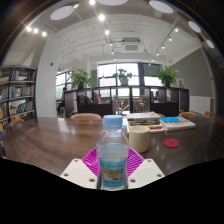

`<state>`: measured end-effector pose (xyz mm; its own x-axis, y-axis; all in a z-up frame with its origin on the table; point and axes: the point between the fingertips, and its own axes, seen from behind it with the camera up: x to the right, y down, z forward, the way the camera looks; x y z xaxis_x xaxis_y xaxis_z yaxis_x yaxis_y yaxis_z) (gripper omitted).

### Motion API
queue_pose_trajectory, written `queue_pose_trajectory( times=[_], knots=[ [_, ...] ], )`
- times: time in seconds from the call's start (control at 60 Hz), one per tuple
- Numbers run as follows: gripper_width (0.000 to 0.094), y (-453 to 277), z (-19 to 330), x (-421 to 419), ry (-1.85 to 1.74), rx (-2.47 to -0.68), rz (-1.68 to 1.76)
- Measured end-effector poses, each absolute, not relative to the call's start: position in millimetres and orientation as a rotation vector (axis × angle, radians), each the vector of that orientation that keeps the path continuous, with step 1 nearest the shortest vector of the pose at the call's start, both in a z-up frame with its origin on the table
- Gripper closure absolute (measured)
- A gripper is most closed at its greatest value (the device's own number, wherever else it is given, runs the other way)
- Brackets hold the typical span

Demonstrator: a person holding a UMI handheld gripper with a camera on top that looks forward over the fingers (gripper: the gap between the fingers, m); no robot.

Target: Pour water

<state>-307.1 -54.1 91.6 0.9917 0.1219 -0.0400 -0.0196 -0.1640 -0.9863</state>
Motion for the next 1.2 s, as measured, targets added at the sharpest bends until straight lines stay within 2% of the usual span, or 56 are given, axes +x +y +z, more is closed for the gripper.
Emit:
queue_pose_trajectory(
  times=[0.267, 0.367, 0.533, 0.55, 0.567, 0.7, 0.917, 1.083, 1.2],
  knots=[
    [0.0638, 36.7, 146.2, -365.3, 0.285, -1.656, 0.703],
    [0.0638, 55.1, 176.4, -365.3, 0.510, -1.545, 0.965],
    [0.0641, 95.6, 203.6, -337.4, 0.880, -1.256, 1.379],
    [0.0643, 72.0, 219.5, -340.5, 0.923, -1.238, 1.407],
    [0.0641, 96.8, 207.0, -337.8, 0.946, -1.213, 1.425],
    [0.0638, 98.4, 210.6, -317.0, 1.160, -1.006, 1.604],
    [0.0637, 121.2, 188.3, -283.5, 1.433, -0.695, 1.767],
    [0.0641, 111.2, 183.0, -284.8, 1.528, -0.595, 1.804],
    [0.0617, 111.8, 185.6, -296.0, 1.526, -0.634, 1.807]
  ],
)
